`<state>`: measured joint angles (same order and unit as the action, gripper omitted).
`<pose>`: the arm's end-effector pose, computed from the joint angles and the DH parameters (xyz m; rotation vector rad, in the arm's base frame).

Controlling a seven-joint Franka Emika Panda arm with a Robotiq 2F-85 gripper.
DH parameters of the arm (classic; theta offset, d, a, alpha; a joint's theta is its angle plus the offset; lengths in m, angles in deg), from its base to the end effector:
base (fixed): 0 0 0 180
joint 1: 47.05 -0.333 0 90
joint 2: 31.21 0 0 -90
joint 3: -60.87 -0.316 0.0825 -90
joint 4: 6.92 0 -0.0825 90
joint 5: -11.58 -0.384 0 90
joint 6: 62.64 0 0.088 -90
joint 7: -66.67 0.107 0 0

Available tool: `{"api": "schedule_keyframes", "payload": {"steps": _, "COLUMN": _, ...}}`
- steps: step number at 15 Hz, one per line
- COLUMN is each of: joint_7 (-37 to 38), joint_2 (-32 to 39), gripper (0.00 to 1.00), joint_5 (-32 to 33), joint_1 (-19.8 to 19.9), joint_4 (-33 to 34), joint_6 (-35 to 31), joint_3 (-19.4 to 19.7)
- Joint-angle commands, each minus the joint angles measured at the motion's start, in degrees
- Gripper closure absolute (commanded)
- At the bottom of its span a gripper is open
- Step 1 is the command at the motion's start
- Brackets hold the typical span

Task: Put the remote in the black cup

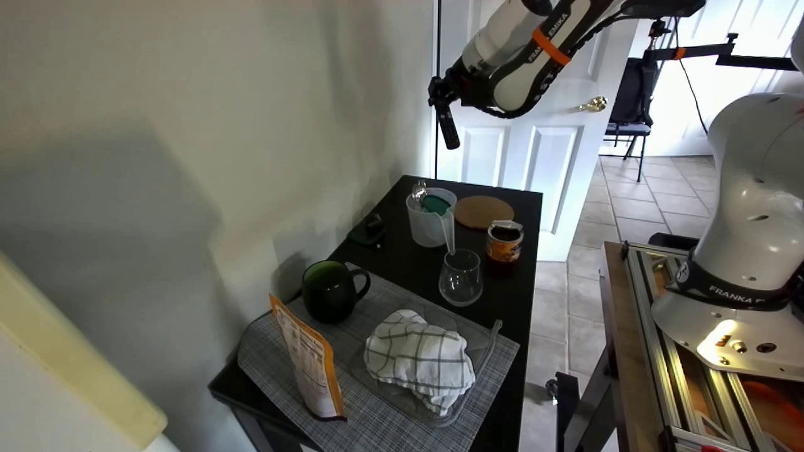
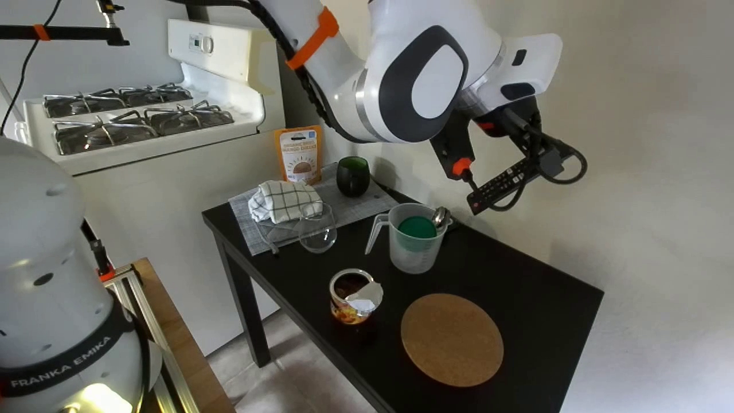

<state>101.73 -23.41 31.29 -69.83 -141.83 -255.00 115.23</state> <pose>0.4956 -0.2497 0.4001 2.5155 -0.9652 1.2938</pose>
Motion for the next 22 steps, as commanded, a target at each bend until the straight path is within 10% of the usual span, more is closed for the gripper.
{"api": "schedule_keyframes", "payload": {"steps": 1, "joint_7": -5.52, "joint_2": 5.57, "gripper": 0.77, "joint_5": -3.5, "joint_1": -11.94, "joint_4": -1.66, "joint_6": -11.92, "joint_3": 7.77}}
{"api": "schedule_keyframes", "payload": {"steps": 9, "joint_7": -16.21, "joint_2": -4.66, "gripper": 0.77, "joint_5": -0.8, "joint_1": -30.05, "joint_4": -14.53, "joint_6": -22.62, "joint_3": 5.98}}
{"api": "schedule_keyframes", "payload": {"steps": 10, "joint_7": -21.29, "joint_2": -7.81, "gripper": 0.77, "joint_5": -4.2, "joint_1": -23.14, "joint_4": -15.45, "joint_6": -21.8, "joint_3": -4.93}}
{"api": "schedule_keyframes", "payload": {"steps": 11, "joint_7": -16.22, "joint_2": -5.58, "gripper": 0.77, "joint_5": 0.22, "joint_1": -31.08, "joint_4": -15.07, "joint_6": -21.9, "joint_3": 1.37}}
{"api": "schedule_keyframes", "payload": {"steps": 20, "joint_7": -12.7, "joint_2": -2.98, "gripper": 0.77, "joint_5": 10.13, "joint_1": -32.76, "joint_4": -12.98, "joint_6": -20.96, "joint_3": -7.85}}
{"api": "schedule_keyframes", "payload": {"steps": 21, "joint_7": -12.56, "joint_2": -2.44, "gripper": 0.52, "joint_5": 10.24, "joint_1": -32.77, "joint_4": -12.68, "joint_6": -20.95, "joint_3": -7.96}}
{"api": "schedule_keyframes", "payload": {"steps": 22, "joint_7": -12.63, "joint_2": -2.32, "gripper": 0.52, "joint_5": 10.2, "joint_1": -32.77, "joint_4": -12.67, "joint_6": -20.95, "joint_3": -7.96}}
